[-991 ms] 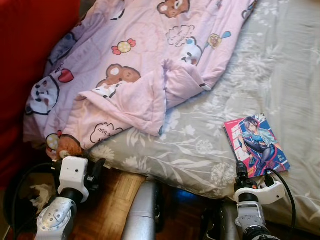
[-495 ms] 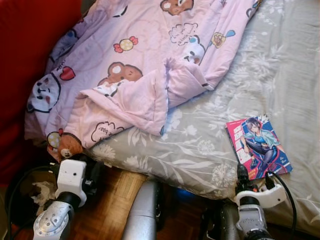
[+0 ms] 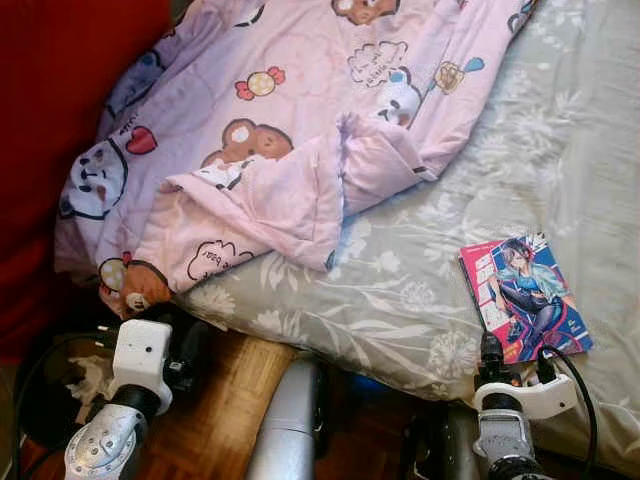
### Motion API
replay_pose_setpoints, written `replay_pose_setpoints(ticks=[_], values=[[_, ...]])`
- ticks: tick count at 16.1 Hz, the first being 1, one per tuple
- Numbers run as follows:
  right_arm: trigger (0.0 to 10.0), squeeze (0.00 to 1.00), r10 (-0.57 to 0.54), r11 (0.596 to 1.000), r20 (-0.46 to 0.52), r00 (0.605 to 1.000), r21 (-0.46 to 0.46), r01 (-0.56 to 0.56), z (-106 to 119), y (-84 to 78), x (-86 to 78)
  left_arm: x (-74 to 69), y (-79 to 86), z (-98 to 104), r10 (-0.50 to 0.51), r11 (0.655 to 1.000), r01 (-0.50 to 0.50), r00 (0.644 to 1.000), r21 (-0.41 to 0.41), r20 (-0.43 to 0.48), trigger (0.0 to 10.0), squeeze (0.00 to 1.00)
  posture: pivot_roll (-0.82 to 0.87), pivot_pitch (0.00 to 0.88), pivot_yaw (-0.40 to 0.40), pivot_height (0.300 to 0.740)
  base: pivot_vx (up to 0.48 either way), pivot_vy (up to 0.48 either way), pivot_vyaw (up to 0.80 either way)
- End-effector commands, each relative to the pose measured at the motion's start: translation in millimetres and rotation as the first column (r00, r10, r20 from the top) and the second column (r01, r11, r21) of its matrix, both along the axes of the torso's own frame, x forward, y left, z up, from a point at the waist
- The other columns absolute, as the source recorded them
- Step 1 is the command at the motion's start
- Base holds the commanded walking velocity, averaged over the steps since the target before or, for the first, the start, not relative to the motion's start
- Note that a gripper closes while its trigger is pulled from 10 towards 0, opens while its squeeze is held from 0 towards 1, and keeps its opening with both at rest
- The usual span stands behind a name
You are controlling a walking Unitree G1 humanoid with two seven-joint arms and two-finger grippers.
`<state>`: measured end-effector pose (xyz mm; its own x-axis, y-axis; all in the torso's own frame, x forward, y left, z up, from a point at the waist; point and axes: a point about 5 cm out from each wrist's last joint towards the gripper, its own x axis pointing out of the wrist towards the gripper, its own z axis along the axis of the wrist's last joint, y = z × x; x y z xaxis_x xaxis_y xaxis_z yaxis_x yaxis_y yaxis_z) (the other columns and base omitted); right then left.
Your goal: Clean up the room
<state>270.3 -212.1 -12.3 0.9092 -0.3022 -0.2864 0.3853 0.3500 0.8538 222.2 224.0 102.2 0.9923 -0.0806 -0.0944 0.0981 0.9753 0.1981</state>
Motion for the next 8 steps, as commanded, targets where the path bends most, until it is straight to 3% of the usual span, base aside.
replay_pose_setpoints(ticks=[1,8], values=[[0.0,0.0,0.01,0.999,-0.036,0.999,0.044,-0.008,-8.8,8.5,-6.5,-10.8,6.7,-8.1,0.02,1.0,-0.019,0.998,0.017,-0.057,10.0,0.0,0.4,0.545,0.205,0.645,0.0,0.0,0.0],[0.0,0.0,-0.02,0.999,-0.023,1.0,0.044,0.021,-5.4,2.0,-4.1,-13.6,4.8,-10.2,0.019,1.0,-0.017,0.998,0.024,-0.068,10.0,0.0,0.4,0.548,0.202,0.645,0.0,0.0,0.0]])
